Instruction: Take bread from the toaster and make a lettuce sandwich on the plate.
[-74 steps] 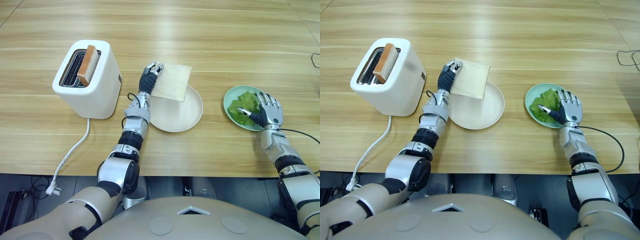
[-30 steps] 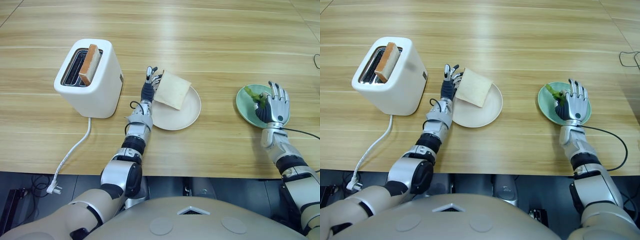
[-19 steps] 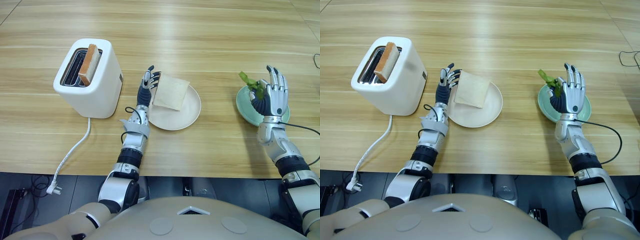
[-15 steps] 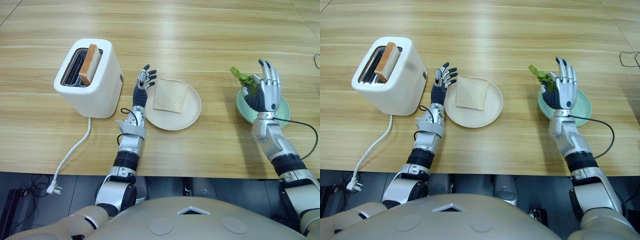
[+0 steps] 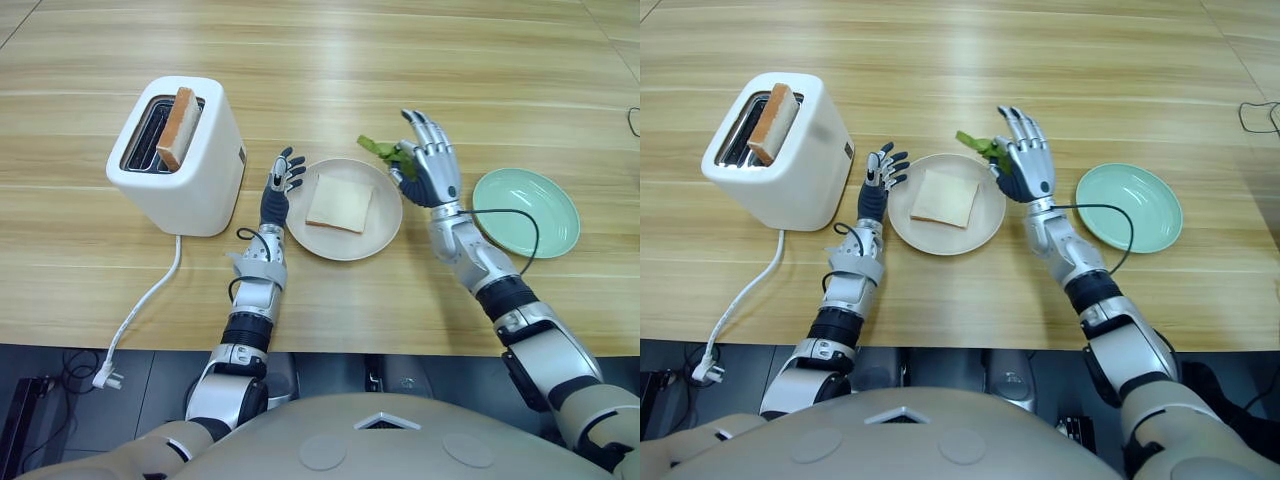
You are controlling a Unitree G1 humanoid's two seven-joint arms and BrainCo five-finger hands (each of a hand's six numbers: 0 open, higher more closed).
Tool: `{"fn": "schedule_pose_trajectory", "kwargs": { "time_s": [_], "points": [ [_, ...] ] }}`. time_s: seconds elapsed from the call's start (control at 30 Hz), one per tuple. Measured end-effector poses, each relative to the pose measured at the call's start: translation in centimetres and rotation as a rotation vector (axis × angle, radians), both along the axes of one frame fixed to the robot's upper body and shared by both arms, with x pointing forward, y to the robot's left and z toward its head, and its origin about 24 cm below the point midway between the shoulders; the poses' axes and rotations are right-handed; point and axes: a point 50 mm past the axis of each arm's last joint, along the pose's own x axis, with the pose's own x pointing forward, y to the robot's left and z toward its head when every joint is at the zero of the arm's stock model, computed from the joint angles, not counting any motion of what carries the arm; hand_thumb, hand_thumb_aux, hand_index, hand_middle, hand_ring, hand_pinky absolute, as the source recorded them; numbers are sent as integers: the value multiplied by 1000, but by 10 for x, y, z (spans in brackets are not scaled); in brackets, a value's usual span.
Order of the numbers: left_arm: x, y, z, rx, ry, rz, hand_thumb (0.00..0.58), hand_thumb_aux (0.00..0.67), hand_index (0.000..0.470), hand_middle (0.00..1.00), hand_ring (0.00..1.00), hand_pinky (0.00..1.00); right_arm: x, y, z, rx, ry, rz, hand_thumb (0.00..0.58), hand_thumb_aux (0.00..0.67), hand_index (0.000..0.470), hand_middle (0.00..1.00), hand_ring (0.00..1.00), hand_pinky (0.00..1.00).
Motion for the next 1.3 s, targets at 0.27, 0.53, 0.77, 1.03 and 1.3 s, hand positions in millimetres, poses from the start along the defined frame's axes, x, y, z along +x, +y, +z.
{"fn": "schedule_pose_trajectory", "kwargs": {
  "time_s": [0.27,0.53,0.77,1.03,1.3],
  "points": [
    [-9,20,57,-69,-341,53,0,0,0,0,0,0,3,33,-20,-117,76,102,576,615,422,0,0,0],
    [-26,51,98,-64,-545,71,0,0,0,0,0,0,-3,36,-34,-164,129,153,441,342,235,0,0,0],
    [-33,72,116,33,-657,114,0,0,0,0,0,0,-7,39,-38,-168,140,179,0,0,0,0,0,0],
    [-47,114,148,295,-855,350,0,0,0,0,0,0,-10,42,-32,-132,101,217,0,0,0,0,0,0],
    [-43,170,140,886,-732,564,0,0,0,0,0,0,-17,40,-35,-83,110,222,0,0,0,0,0,0]
  ]
}}
